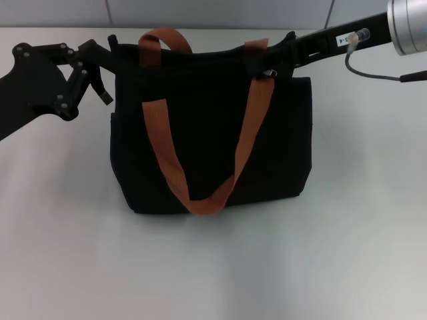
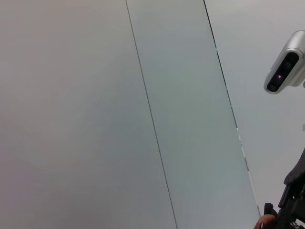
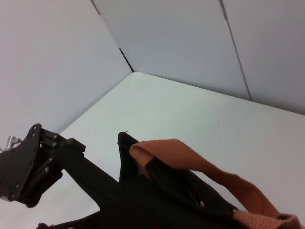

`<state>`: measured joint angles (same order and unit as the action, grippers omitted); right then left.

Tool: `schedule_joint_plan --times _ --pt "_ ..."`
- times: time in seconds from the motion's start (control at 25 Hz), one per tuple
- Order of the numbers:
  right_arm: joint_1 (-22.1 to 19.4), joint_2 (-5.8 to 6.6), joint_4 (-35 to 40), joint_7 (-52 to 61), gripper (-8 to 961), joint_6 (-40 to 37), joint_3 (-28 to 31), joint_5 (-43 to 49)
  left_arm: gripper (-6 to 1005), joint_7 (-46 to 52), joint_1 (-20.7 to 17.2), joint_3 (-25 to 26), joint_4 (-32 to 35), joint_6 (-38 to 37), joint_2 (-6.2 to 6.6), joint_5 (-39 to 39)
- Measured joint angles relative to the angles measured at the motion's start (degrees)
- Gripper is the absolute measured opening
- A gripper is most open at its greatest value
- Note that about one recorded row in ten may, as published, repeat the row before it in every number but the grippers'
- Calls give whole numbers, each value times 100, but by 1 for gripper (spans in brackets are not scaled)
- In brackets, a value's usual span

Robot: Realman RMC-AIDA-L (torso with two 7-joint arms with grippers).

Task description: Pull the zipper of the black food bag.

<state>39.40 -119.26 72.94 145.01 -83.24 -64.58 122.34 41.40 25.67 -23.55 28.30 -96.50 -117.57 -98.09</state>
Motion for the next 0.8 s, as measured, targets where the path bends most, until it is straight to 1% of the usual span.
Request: schedule_joint_plan --times 0.24,0.44,0.6,0.68,0.8 --pt "-3 0 0 1 405 -14 -1 -8 20 0 -2 0 0 -6 -7 0" --pt "-6 -1 0 -4 595 -23 1 -17 20 0 -15 0 0 -13 -11 0" --pt "-33 -1 0 -107 680 -48 97 -118 21 0 -25 0 -6 -18 -11 -1" --pt "-124 -1 -3 -459 723 -105 294 -515 21 0 -26 0 -9 -23 -16 -1" --pt "-343 5 -182 -1378 722 -313 669 -1468 21 0 -31 0 -21 -27 -20 -2"
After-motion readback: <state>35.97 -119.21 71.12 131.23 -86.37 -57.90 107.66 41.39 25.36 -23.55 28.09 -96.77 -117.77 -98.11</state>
